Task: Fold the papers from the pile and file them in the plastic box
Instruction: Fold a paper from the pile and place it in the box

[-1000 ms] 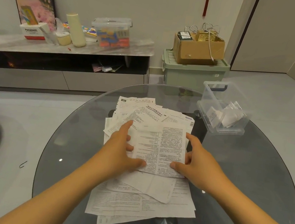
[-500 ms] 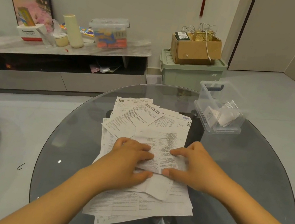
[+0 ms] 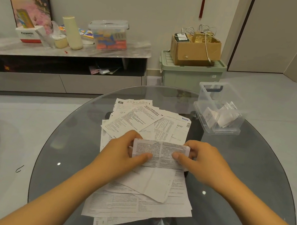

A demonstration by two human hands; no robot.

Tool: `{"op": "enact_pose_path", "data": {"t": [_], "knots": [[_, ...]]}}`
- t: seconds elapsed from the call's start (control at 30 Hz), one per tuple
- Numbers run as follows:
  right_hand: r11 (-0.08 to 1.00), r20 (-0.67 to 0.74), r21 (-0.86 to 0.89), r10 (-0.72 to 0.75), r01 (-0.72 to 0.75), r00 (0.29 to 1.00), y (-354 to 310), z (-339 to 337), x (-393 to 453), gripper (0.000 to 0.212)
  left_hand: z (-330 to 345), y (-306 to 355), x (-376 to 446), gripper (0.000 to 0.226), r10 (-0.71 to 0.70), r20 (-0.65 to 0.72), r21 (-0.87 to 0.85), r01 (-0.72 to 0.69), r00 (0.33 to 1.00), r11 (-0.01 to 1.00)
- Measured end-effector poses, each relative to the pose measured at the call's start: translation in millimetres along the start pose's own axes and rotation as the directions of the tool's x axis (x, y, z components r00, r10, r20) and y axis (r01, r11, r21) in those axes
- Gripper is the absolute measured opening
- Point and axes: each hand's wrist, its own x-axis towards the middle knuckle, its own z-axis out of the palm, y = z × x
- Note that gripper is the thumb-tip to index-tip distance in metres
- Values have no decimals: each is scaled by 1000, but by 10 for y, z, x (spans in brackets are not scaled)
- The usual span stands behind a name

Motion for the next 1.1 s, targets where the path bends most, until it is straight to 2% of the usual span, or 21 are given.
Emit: {"op": "enact_pose_path", "data": {"t": [0.1, 0.23, 0.33, 0.4, 0.53, 0.6, 0.73, 0.8, 0.87, 0.93, 1.03, 1.1], "knots": [[1000, -69, 2, 10, -10, 998, 19, 82, 23, 12, 47, -9, 6, 40, -23, 9, 48, 22, 1000, 999], [997, -79, -63, 34, -39, 996, 37, 175, 47, 42, 132, -16, 25, 81, -49, 28, 120, 45, 998, 992], [991, -75, -125, 41, -50, 996, 47, 196, 71, 68, 181, -26, 22, 86, -31, 12, 174, 29, 999, 984], [979, -62, -199, 25, -37, 998, 50, 204, 78, 75, 201, -34, 20, 83, -19, 4, 250, 17, 1000, 968], [944, -43, -330, -4, -11, 999, 44, 204, 60, 54, 195, -50, 37, 80, -12, -44, 370, 27, 999, 929], [946, -10, -323, 32, -33, 999, 34, 173, 44, 46, 183, -32, 39, 72, 14, -59, 436, 13, 998, 900], [957, 82, -281, 95, -69, 992, -27, 127, -43, 51, 212, 17, -8, 33, 160, -9, 495, -134, 987, 858], [949, 96, -308, 100, -66, 990, -55, 128, -108, 56, 269, 18, -46, 26, 222, 16, 486, -202, 975, 851], [945, 110, -320, 107, -66, 988, -80, 125, -176, 57, 317, 17, -78, 30, 260, 56, 461, -256, 964, 850], [951, 157, -304, 103, -51, 982, -106, 111, -233, 48, 342, 16, -106, 39, 279, 145, 460, -314, 949, 831], [975, 248, -218, 99, -45, 964, -120, 61, -277, 34, 330, 24, -140, 57, 255, 297, 478, -375, 920, 795], [989, 282, -142, 78, -39, 956, -131, -3, -299, 30, 307, 31, -146, 64, 242, 334, 460, -382, 911, 802]]}}
